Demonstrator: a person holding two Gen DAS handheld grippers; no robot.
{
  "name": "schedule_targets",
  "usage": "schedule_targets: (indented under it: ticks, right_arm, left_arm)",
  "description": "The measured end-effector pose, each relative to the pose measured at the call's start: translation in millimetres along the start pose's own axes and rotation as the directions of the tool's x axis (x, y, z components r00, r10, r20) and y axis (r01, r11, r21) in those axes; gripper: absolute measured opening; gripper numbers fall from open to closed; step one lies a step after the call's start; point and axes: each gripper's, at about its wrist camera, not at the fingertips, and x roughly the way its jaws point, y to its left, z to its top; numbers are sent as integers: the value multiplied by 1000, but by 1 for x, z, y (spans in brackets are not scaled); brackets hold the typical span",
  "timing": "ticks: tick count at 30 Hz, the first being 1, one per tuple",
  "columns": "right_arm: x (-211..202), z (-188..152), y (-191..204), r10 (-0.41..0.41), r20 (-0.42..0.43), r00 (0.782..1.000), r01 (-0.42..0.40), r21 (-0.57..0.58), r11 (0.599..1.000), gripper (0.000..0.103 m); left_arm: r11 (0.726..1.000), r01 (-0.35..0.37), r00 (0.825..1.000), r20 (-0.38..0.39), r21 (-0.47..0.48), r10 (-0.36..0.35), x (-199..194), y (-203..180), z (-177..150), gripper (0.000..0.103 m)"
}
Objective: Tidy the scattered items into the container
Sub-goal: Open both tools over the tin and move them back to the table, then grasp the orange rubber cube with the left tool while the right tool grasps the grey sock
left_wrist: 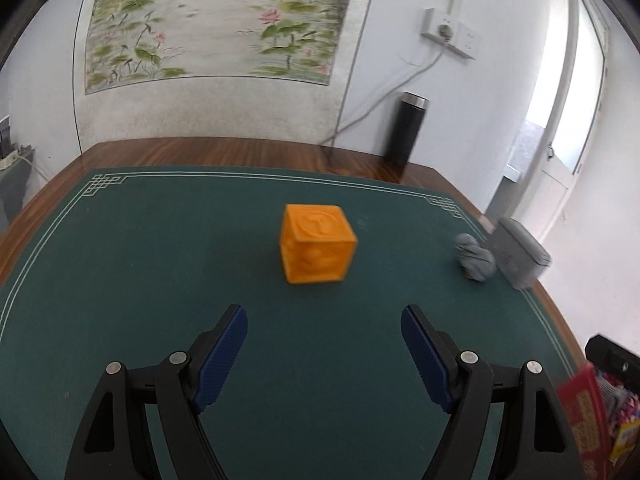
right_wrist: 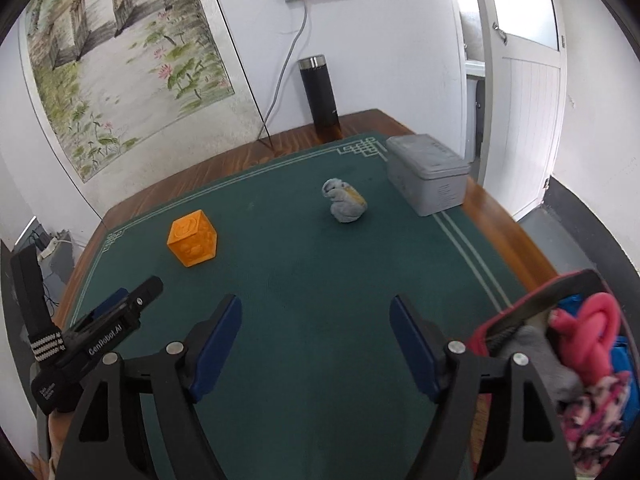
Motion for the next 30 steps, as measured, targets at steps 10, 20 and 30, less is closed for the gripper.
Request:
schedule_targets:
  ticks: [10,20,30]
  right_arm:
    - [74,15,11,-74,-26,997,74,-9,997,79]
    - [132,34,-12,-137,-65,988,135,-37,990,79]
    - [171,59,-29,-178,-91,980,173,-63,983,80]
  left_arm:
    - [998,-58,997,-44,27,59,60,-9,19,81]
    - [995,-93,994,-51,27,94,98,-28,40,81]
    - [995,-74,987,-145,-61,65,129,-11,51,81]
